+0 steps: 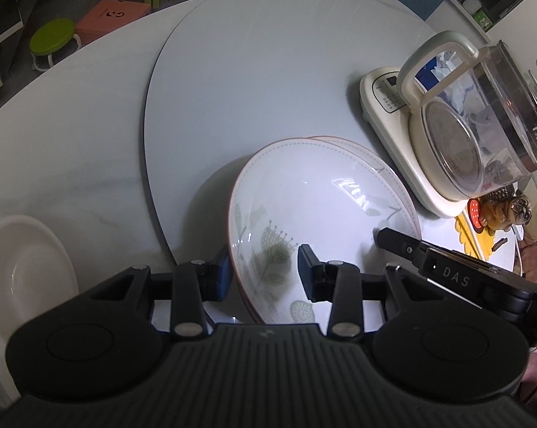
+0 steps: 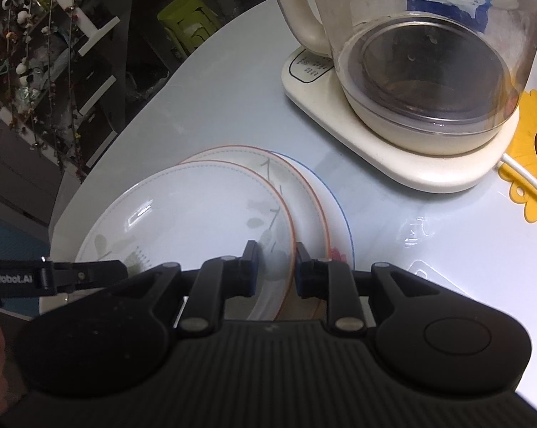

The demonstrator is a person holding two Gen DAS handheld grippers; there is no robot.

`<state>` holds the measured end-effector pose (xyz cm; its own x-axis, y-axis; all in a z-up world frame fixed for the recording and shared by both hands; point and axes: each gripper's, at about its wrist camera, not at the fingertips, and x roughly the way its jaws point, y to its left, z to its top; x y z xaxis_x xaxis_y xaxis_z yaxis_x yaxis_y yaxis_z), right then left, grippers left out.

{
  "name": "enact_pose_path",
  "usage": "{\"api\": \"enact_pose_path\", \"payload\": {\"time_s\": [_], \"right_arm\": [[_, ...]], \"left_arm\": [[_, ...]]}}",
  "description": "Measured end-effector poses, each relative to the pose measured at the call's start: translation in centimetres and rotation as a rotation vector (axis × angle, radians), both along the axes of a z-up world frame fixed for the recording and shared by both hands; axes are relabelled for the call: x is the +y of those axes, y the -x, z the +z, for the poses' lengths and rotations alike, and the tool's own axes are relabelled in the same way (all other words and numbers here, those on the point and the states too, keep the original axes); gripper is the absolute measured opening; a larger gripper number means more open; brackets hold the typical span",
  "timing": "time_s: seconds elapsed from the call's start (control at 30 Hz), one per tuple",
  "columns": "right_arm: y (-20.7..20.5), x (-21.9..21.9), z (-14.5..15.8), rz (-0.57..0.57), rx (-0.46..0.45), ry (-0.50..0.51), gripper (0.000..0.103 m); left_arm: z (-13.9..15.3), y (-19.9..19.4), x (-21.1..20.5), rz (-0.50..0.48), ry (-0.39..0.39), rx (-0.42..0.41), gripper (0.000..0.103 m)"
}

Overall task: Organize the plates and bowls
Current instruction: 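Lower the flower-pattern plate onto the stack and open both grippers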

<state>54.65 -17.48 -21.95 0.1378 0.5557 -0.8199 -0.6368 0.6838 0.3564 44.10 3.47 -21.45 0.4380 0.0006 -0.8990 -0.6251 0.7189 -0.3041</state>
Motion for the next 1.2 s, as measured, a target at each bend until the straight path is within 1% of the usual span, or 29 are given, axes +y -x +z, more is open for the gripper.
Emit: {"api": "enact_pose_path", "payload": {"time_s": [0.2, 0.3, 0.43, 0.63, 0.9, 1.0, 1.1, 1.2], "right_arm": [[-0.7, 0.6, 0.1, -0.024, -0.032, 0.006, 0.025], [-1.1, 0.4, 0.3, -0.034, -0.037, 0.001, 0.024], [-1.2, 0.2, 0.8, -0.037, -0.055, 0.004, 0.024], [-0.9, -0.5, 1.4, -0.047, -0.078, 0.01, 0.024], [-0.1, -1.4, 2.0, -0.066, -0.11, 0.031, 0.024], [0.2, -1.9, 2.2, -0.081, -0.125, 0.043, 0.024], [0.3, -2.4, 2.3, -0.097, -0.103, 0.037, 0.024], [0.8, -2.7, 3.0, -0.097, -0.111, 0.033, 0.024]], "left_arm": [[-0.7, -0.6, 0.0, 0.002, 0.042, 0.03, 0.045], [-0.7, -0.5, -0.1, 0.001, 0.058, 0.023, 0.045], [-1.0, -0.1, 0.0, 0.002, 0.103, 0.021, 0.045], [-1.0, 0.3, -0.8, -0.023, 0.128, 0.015, 0.045], [-0.7, 0.6, -1.0, -0.057, 0.143, 0.006, 0.045], [-0.2, 1.0, -1.4, -0.075, 0.135, -0.008, 0.045], [0.5, 1.4, -1.7, -0.085, 0.13, -0.021, 0.045], [1.5, 1.9, -2.0, -0.094, 0.109, -0.039, 0.045]]}}
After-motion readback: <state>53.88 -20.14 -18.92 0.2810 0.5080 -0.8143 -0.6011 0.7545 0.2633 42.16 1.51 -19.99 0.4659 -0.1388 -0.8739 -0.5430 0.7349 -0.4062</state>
